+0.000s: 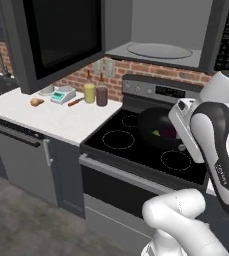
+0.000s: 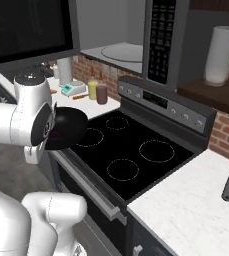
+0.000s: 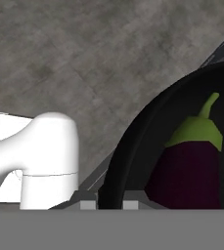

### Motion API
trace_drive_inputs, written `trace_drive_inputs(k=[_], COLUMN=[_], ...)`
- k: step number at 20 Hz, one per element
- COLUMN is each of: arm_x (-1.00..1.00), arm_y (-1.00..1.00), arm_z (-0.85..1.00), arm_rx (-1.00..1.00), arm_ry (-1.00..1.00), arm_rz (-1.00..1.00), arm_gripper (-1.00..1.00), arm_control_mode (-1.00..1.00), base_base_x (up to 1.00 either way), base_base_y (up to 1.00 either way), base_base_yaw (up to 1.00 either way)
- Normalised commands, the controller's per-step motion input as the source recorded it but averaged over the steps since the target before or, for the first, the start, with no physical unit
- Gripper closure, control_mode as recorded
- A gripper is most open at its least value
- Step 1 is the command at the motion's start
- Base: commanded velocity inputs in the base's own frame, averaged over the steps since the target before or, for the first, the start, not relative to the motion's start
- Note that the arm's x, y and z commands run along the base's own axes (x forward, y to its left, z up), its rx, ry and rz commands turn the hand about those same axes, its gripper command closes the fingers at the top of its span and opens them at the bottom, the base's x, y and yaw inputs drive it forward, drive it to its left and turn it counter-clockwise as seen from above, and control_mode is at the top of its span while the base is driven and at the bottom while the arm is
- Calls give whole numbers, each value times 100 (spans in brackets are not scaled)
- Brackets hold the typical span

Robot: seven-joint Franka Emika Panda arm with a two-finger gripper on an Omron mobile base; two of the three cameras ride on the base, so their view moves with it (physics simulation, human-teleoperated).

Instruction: Pick the eggplant from the sink and place it in the bowl. Then pick the bowl and place it in the microwave. Then close the microwave door and press the start button.

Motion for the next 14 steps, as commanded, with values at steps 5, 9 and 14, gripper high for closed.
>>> trace_drive_inputs(k=[5, 9, 14], arm_x=[0, 0, 0], arm_y=[0, 0, 0], arm_z=[0, 0, 0], arm_rx=[0, 0, 0], arm_ry=[0, 0, 0], arm_rz=[0, 0, 0], arm_gripper=[100, 100, 100], arm_control_mode=[100, 100, 100], base_base_x=[43, 73, 72], base_base_y=[11, 44, 10], base_base_yaw=[7, -4, -3])
